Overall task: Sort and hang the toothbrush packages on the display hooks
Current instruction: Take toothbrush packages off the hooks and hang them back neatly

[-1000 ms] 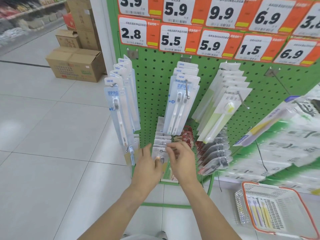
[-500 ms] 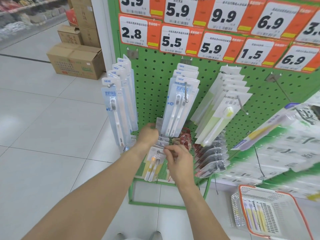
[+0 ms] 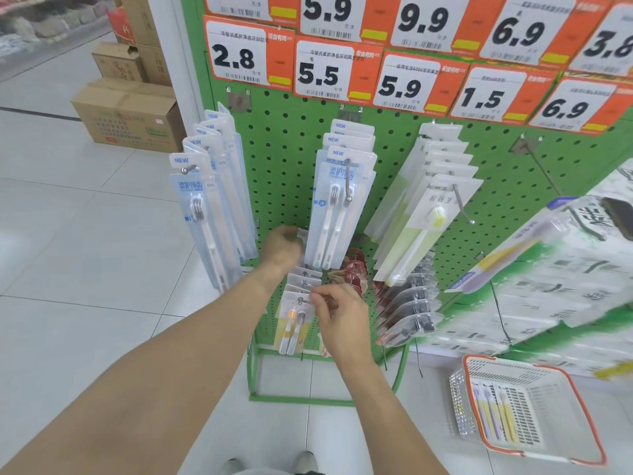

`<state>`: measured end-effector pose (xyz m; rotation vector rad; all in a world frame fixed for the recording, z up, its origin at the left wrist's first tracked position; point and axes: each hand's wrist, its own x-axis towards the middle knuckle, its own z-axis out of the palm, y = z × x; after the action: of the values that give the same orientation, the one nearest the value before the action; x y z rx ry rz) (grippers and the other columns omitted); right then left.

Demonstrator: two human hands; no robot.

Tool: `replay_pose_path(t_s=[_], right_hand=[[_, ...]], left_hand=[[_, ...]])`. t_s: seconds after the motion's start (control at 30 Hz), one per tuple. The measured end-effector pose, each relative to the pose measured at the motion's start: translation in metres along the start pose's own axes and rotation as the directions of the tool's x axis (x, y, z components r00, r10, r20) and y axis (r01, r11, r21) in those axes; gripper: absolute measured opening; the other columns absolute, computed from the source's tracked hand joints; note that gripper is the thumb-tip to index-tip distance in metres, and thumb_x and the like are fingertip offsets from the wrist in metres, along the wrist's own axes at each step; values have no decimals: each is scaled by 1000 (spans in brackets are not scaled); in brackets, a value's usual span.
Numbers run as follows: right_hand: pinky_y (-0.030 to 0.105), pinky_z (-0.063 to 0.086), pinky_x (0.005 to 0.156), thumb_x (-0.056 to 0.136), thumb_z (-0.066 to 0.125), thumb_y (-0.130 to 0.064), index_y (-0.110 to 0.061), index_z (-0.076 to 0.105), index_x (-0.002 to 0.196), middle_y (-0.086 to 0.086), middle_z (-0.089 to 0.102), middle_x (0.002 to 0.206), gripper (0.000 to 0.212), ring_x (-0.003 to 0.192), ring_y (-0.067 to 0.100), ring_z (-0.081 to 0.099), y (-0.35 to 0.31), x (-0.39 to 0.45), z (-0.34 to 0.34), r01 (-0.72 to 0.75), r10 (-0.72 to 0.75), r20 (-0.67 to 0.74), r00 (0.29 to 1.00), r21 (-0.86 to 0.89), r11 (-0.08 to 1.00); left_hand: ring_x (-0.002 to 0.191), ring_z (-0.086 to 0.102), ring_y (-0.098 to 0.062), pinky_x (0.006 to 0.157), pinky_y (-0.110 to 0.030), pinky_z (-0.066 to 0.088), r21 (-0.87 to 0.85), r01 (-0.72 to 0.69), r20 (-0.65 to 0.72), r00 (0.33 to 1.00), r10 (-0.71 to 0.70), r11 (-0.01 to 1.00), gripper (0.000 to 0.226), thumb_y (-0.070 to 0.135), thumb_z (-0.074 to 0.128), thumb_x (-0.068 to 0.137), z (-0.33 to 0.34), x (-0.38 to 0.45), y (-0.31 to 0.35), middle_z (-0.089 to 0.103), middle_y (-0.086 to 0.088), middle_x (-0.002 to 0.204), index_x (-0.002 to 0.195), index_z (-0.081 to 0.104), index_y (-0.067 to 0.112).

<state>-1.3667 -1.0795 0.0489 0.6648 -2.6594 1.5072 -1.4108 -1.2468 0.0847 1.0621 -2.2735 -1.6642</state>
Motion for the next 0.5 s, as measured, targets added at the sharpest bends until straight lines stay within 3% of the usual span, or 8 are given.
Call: replay_pose_path(t_s=[0.17, 0.3, 0.4, 0.5], right_hand=[[24, 53, 73, 94, 70, -18, -21, 76, 94, -7, 64, 92, 7, 73, 5, 64, 1, 0, 1, -6, 6, -12, 1000, 4, 1000], [28, 55, 72, 94, 69, -18, -22, 76, 93, -8, 64, 92, 8, 71, 6, 64, 1, 0, 2, -18, 18, -8, 1000, 19, 1000], [28, 55, 75, 95, 69, -19, -23, 76, 94, -8, 64, 92, 8, 73, 6, 64, 1, 1, 2, -27, 27, 1, 1000, 19, 999], [28, 54, 75, 95, 68, -20, -22, 76, 95, -9, 64, 93, 9, 71, 5, 63, 0, 1, 2, -27, 27, 1, 1000, 5, 1000]], left_hand=[[97, 61, -18, 85, -29, 48, 31, -77, -77, 994, 79, 997, 22, 14, 59, 99, 1, -2, -9, 68, -3, 111, 120, 63, 10], [88, 62, -18, 76, -27, 43, 14, -127, -129, 983, 128, 992, 12, 18, 55, 101, 2, -11, -11, 64, 4, 91, 107, 64, 14], [88, 62, -17, 78, -25, 44, 45, -141, -93, 985, 145, 989, 16, 18, 58, 99, -1, -13, -12, 66, 4, 93, 109, 68, 13], [93, 62, -15, 82, -24, 45, 88, -134, -43, 990, 138, 987, 24, 16, 63, 94, -5, -12, -14, 72, 0, 107, 116, 71, 13]])
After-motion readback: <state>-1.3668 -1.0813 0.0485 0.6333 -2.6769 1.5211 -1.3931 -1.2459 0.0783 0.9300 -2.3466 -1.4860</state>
